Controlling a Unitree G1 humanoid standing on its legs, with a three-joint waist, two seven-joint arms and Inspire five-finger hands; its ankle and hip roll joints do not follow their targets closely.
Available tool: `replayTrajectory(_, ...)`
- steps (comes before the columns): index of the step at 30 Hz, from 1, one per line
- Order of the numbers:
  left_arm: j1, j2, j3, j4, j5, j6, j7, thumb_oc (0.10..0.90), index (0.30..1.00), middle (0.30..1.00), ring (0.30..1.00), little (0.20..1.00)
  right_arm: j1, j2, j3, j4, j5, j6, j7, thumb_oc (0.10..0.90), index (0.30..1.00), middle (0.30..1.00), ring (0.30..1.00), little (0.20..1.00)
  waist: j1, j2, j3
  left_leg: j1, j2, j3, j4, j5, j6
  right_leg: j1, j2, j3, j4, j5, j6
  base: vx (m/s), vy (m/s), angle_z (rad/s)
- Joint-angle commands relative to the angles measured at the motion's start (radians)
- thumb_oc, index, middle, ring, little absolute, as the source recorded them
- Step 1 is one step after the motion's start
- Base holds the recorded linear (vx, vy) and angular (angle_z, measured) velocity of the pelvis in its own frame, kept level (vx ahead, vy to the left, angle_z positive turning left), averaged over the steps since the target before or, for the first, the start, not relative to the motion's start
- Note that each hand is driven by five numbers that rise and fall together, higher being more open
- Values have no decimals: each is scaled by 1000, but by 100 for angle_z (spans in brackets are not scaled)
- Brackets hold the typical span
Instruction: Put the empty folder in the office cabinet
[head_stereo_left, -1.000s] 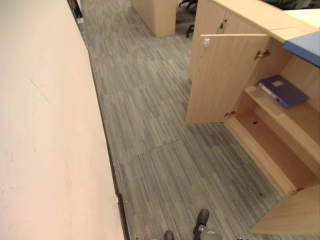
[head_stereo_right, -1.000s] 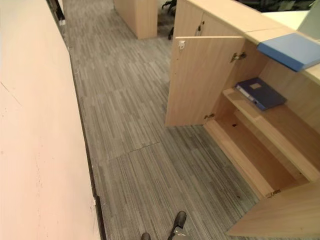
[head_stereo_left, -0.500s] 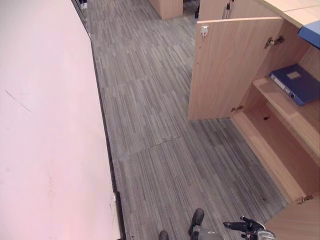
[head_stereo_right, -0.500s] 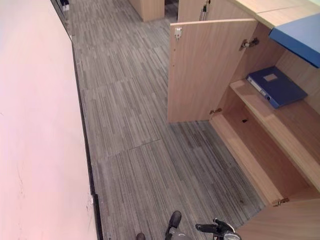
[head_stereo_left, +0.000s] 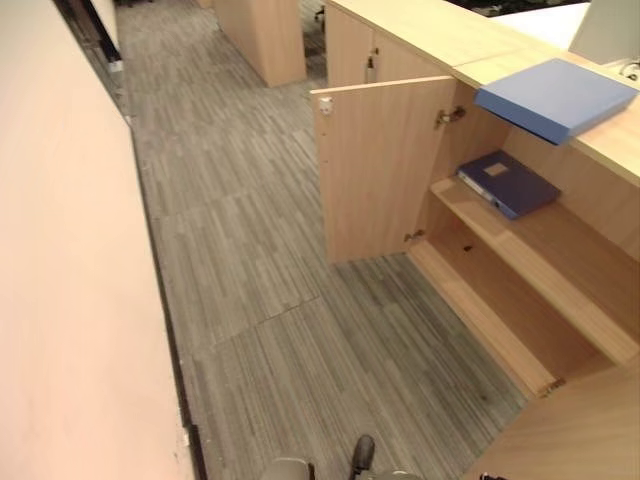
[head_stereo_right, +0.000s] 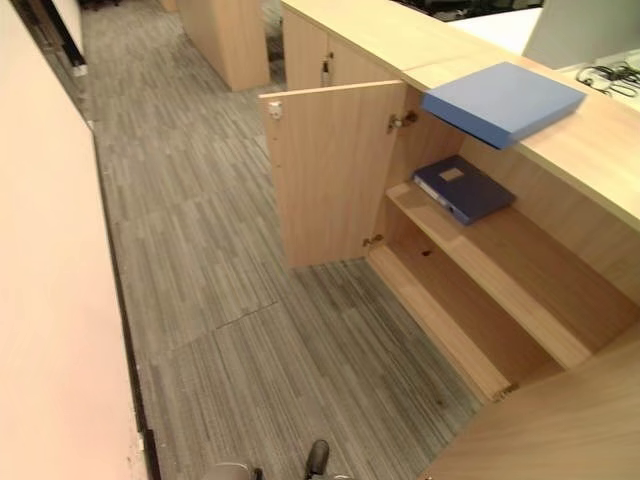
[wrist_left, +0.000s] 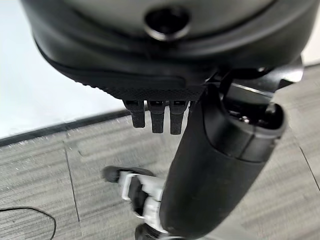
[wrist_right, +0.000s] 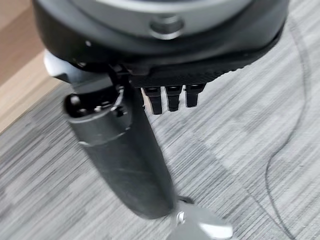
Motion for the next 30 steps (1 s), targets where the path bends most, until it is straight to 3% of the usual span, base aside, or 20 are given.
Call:
replayTrajectory(1, 8, 10, -31, 21, -3, -3, 3, 800, 900, 900, 900, 900, 19, -71, -1, -1, -48, -7, -7, 800, 900, 900, 900, 900, 25, 39, 27, -45, 17, -56, -185, 118, 41, 130, -28, 69, 94, -59, -9, 419, 130, -72)
replayTrajectory(2, 14, 11, -33, 22, -12, -8, 4, 800, 900, 900, 900, 900, 27, -69, 6, -6, -52, -14, -10, 800, 900, 900, 900, 900, 46, 53, 35, -88, 39, -139, -373, 179, 29, 164, -12, 113, 99, -86, -8, 215, 74, -24)
replayTrajectory(6, 13, 8, -32, 35, -19, -9, 6, 800, 900, 900, 900, 900, 36, -67, 7, -7, -52, -18, -10, 800, 900, 900, 900, 900, 52, 64, 39, -116, 55, -195, -476, 219, 4, 194, 3, 165, 105, -106, -8, 285, 128, -71)
replayTrajectory(7, 26, 4, -15, 70, -7, -6, 0, 800, 900, 900, 900, 900, 60, -57, -5, 3, -61, -18, 4, 800, 900, 900, 900, 900, 50, 84, 6, -51, 61, -229, -491, 241, -8, 208, 8, 213, 105, -122, 3, 279, 226, -102)
replayTrajectory(9, 28, 5, -16, 72, 2, -5, 3, 800, 900, 900, 900, 900, 70, -56, -9, 9, -65, -15, 7, 800, 900, 900, 900, 900, 49, 86, -2, -33, 58, -230, -473, 247, -5, 217, -1, 225, 101, -125, 10, 273, 263, -105)
replayTrajectory(12, 25, 2, -22, 73, 25, -8, 6, 800, 900, 900, 900, 900, 86, -49, -26, 26, -81, -4, 19, 800, 900, 900, 900, 900, 39, 82, -28, -5, 33, -209, -429, 236, 13, 226, -53, 243, 102, -128, 45, 276, 341, -58)
replayTrajectory(13, 20, 9, -30, 66, 42, -7, 8, 800, 900, 900, 900, 900, 90, -49, -32, 38, -90, 3, 23, 800, 900, 900, 900, 900, 28, 76, -42, -4, 5, -184, -399, 203, 36, 209, -90, 261, 124, -117, 70, 212, 302, -42)
replayTrajectory(17, 11, 20, -34, 45, 57, -9, 10, 800, 900, 900, 900, 900, 85, -45, -29, 43, -115, 8, 32, 800, 900, 900, 900, 900, 29, 72, -60, 13, -35, -149, -386, 153, 76, 160, -140, 275, 191, -87, 106, 175, 279, -51)
replayTrajectory(19, 9, 30, -28, 29, 54, -9, 12, 800, 900, 900, 900, 900, 73, -43, -18, 37, -131, 9, 34, 800, 900, 900, 900, 900, 32, 76, -65, 43, -55, -130, -400, 135, 100, 107, -180, 256, 277, -16, 123, 154, 296, -62)
replayTrajectory(21, 8, 35, -28, 25, 55, -7, 12, 800, 900, 900, 900, 900, 57, -41, -1, 15, -141, 5, 32, 800, 900, 900, 900, 900, 43, 84, -66, 77, -73, -110, -421, 121, 120, 66, -241, 188, 370, 67, 120, 123, 270, -67)
replayTrajectory(22, 8, 35, -28, 25, 55, -7, 12, 800, 900, 900, 900, 900, 57, -41, -1, 14, -141, 5, 32, 800, 900, 900, 900, 900, 42, 83, -65, 78, -75, -110, -422, 121, 120, 67, -242, 189, 372, 66, 120, 170, 312, -48)
replayTrajectory(23, 11, 40, -26, 28, 59, -2, 12, 800, 900, 900, 900, 900, 47, -37, 12, -10, -139, 1, 32, 800, 900, 900, 900, 900, 46, 96, -63, 126, -86, -97, -444, 107, 134, 57, -294, 103, 446, 91, 95, 195, 312, -39)
replayTrajectory(25, 25, 40, -18, 44, 67, 4, 11, 800, 900, 900, 900, 900, 38, -21, 32, -40, -136, -6, 29, 800, 900, 900, 900, 900, 53, 100, -64, 206, -99, -64, -482, 82, 146, 49, -347, -12, 485, 115, 86, 266, 354, -24)
replayTrajectory(26, 25, 41, -17, 44, 68, 4, 11, 800, 900, 900, 900, 900, 38, -20, 32, -40, -136, -6, 29, 800, 900, 900, 900, 900, 53, 98, -59, 211, -100, -63, -481, 80, 146, 53, -349, -12, 488, 111, 86, 189, 177, -40)
replayTrajectory(30, 19, 38, -30, 59, 79, 4, 8, 800, 900, 900, 900, 900, 16, -19, 47, -65, -121, -12, 24, 800, 900, 900, 900, 900, 29, 126, -28, 258, -93, -62, -493, 67, 146, -77, -244, -19, 479, 31, 68, 103, 61, -24)
